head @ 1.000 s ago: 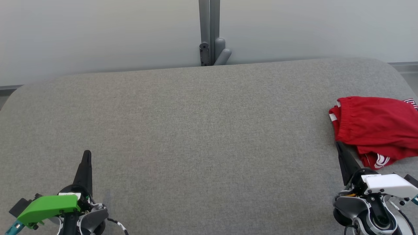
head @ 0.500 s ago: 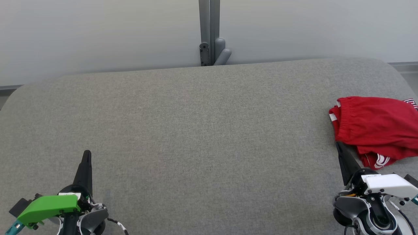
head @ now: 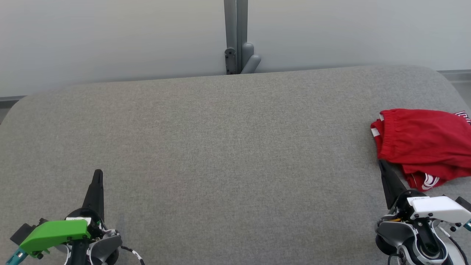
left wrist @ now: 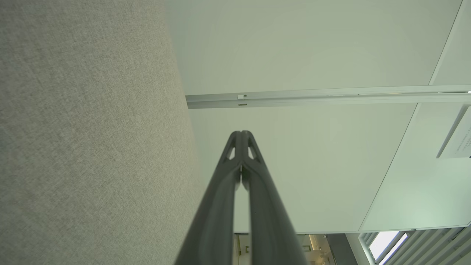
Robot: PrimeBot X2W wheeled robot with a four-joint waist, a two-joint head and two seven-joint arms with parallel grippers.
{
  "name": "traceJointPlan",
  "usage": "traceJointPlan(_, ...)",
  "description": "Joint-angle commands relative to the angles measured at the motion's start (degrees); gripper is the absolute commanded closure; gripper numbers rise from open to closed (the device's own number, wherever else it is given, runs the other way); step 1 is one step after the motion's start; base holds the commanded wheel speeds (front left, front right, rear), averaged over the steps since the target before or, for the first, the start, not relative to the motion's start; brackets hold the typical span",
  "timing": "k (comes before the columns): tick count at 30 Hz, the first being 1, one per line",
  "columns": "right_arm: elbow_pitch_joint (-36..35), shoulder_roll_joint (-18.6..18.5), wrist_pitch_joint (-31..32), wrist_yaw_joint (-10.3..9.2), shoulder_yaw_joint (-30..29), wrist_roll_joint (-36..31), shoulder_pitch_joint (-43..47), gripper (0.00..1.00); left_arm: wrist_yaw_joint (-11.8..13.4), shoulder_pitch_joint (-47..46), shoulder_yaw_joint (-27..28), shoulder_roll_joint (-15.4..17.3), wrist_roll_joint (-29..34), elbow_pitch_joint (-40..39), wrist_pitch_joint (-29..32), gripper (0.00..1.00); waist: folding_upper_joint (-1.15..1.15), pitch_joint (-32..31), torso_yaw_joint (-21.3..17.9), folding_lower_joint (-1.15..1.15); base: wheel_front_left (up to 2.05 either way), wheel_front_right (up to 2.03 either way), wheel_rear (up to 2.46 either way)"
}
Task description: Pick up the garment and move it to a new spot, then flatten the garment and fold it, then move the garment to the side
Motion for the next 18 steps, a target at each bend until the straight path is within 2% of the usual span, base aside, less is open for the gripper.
traceJointPlan(1, -0.22, -0.28, 0.17, 0.02, -0.13, 0.32, -0.57, 1.0, -0.39, -0.58, 0.22, 0.34, -0.08, -0.02, 0.25, 1.0, 0.45, 0.0, 0.0, 0.0, 0.0, 0.0, 0.0)
traceJointPlan(18, -0.21, -0.28, 0.17, 0.02, -0.13, 0.32, -0.56, 1.0, -0.39, -0.58, 0.22, 0.34, -0.08, -0.02, 0.25, 1.0, 0.45, 0.0, 0.0, 0.0, 0.0, 0.0, 0.0)
